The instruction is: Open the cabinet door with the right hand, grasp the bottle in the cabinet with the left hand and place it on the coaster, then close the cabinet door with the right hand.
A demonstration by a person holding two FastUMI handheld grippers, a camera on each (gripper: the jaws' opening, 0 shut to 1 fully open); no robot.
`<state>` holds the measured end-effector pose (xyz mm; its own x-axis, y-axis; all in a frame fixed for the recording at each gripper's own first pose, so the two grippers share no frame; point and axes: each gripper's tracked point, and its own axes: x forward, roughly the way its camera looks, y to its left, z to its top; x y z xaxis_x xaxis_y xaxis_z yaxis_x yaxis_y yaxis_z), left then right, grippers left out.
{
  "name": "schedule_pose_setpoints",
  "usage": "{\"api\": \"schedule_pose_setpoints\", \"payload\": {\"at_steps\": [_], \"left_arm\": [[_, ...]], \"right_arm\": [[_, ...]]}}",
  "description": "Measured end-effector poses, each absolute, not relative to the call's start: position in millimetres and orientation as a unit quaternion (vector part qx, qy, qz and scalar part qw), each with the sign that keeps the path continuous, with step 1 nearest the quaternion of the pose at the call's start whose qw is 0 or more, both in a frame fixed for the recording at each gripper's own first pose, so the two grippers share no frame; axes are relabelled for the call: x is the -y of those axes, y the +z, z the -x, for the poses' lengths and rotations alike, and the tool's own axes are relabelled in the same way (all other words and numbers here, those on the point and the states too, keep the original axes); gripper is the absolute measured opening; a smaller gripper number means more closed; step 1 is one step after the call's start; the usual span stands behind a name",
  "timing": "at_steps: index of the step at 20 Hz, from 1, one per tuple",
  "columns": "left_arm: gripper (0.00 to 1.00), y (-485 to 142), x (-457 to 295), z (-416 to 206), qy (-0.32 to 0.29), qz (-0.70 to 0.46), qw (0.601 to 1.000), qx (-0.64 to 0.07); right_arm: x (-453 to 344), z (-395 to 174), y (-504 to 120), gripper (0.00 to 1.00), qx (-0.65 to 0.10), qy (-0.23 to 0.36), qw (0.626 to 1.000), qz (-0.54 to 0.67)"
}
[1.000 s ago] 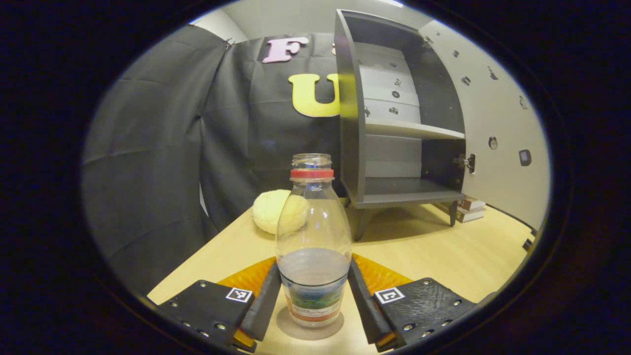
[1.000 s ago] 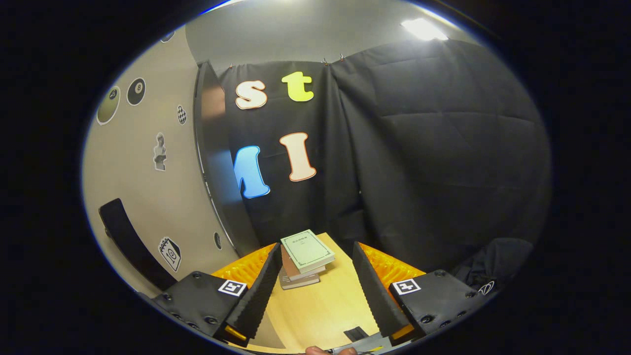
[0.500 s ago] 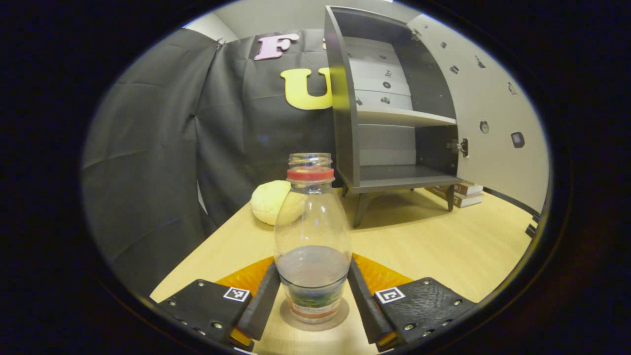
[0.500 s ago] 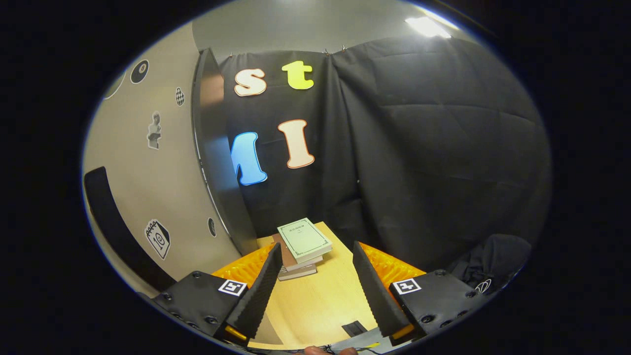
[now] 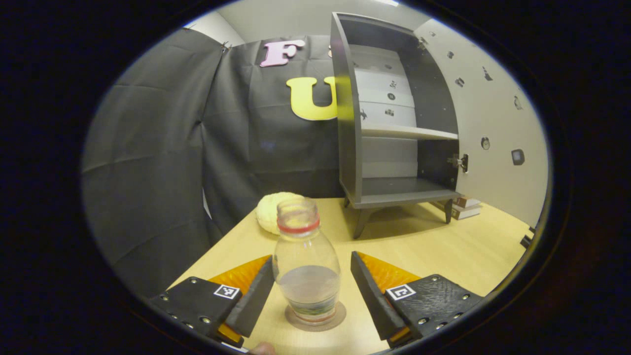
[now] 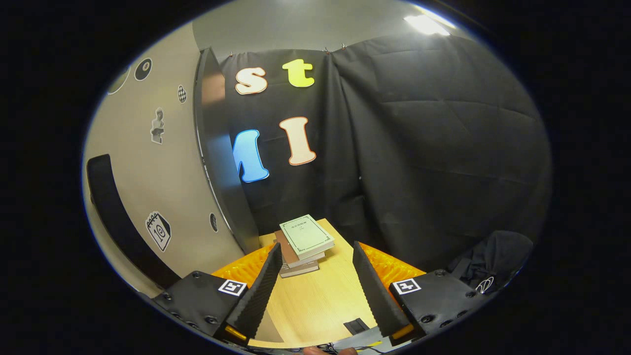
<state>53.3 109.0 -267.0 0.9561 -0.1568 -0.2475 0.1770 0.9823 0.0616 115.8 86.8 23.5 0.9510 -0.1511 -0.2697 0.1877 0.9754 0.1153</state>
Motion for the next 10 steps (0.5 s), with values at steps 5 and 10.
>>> {"api": "schedule_pose_setpoints", "payload": {"at_steps": [5, 10], "left_arm": [[0.92, -211, -111, -55, -0.082, -0.064, 0.991, -0.084], [0.92, -141, -103, -51, -0.062, -0.078, 0.994, -0.047]], "right_arm": [[-93, -120, 15, 0.92, -0.136, -0.067, 0.985, -0.083], [-83, -130, 10, 0.92, -0.130, -0.063, 0.986, -0.085]]}}
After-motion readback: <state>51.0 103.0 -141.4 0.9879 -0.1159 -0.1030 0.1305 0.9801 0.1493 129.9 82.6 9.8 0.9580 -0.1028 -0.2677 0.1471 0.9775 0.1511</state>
